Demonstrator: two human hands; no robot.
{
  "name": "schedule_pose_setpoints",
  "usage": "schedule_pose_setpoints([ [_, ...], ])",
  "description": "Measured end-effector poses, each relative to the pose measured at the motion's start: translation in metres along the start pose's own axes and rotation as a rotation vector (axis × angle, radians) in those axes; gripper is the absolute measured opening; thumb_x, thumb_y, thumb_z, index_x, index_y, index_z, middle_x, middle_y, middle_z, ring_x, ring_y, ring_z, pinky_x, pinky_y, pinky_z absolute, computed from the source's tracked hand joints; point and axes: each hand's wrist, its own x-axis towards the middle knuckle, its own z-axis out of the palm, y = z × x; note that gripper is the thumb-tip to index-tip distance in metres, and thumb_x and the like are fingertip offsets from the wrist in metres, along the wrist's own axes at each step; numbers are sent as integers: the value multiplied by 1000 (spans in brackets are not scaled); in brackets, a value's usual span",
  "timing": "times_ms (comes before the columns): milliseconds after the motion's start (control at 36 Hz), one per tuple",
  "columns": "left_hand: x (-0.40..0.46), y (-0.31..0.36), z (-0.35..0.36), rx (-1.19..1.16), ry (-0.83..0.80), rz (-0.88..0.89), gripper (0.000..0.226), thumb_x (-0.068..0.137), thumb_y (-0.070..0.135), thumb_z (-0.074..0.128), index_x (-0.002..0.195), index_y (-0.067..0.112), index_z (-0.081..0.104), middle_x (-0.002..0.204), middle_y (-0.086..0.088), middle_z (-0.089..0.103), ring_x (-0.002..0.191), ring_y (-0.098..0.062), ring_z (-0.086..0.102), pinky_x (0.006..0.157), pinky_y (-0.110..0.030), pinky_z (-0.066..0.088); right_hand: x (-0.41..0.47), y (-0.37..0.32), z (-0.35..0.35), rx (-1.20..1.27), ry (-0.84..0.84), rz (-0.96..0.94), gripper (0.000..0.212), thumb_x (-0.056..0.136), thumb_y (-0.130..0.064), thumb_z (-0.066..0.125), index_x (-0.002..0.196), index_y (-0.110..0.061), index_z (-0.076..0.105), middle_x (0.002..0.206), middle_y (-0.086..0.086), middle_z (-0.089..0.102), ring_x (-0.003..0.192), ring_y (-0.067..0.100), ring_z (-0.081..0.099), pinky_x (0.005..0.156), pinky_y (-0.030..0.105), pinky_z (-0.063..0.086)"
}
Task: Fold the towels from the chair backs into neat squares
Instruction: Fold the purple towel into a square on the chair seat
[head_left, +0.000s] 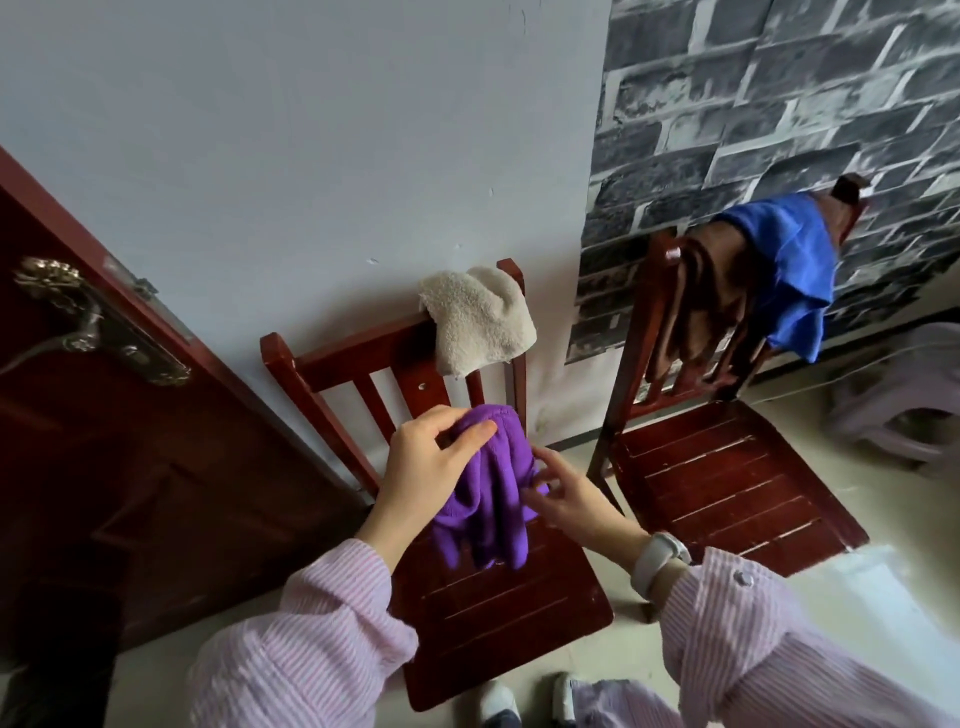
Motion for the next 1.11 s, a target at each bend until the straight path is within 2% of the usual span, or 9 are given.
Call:
schedule_pose_setpoints([
  [111,1,4,-15,-28,7,-27,9,83,19,65,89,14,68,83,1,70,78,-7,64,74,-23,52,19,-18,3,-39,162,-45,11,86,-15,58,96,-18,63,85,8,62,75,27,62,72,40,50],
  [250,1,-7,-40,47,-24,-101,5,87,24,59,82,25,62,80,10,66,77,-1,62,75,-26,52,31,-38,-25,293,467,-112,23,85,-2,58,85,-24,66,66,-8,69,77,22,63,82,44,54],
  [333,-2,-10,-43,-35,-28,-143,13,91,19,54,85,12,63,82,-6,68,81,-17,63,79,-37,51,35,-55,-34,679,377,-144,35,87,-1,56,115,-23,54,90,-2,72,84,12,64,84,27,52],
  [472,-2,-7,-39,-108,-64,-115,20,93,21,51,92,6,64,84,-14,67,81,-22,63,76,-36,49,29,-42,-11,376,157,63,56,86,2,56,137,-1,33,131,14,49,109,17,55,90,26,46],
  [611,-4,-1,-28,-103,-193,-81,21,93,21,48,100,8,63,90,-12,66,87,-19,64,79,-29,50,24,-30,19,394,-151,217,28,89,1,47,111,-11,59,103,11,64,92,21,58,74,32,48],
  [694,-4,-2,-29,-124,-107,-102,20,92,23,48,95,9,62,89,-15,65,86,-22,63,78,-33,51,21,-32,30,329,-128,300,13,93,-20,48,89,-14,60,84,6,60,79,20,57,70,33,48],
  [861,-9,-5,-38,-223,36,-166,14,92,20,48,87,22,62,86,-1,66,84,-13,64,75,-23,51,17,-8,44,208,-88,645,56,90,-51,44,103,2,58,92,14,63,72,25,64,59,33,55],
  [972,-12,-9,-41,-242,51,-180,14,92,19,49,88,23,62,88,-3,66,88,-18,64,76,-27,52,19,-10,50,581,-37,554,38,93,-31,48,104,3,58,98,18,61,91,32,61,76,43,51],
  [1111,-13,-16,-50,-172,35,-212,15,89,15,54,88,28,61,90,2,67,86,-10,65,75,-25,54,19,-29,33,741,18,350,14,89,-10,50,94,1,57,88,16,57,84,25,55,66,29,46],
])
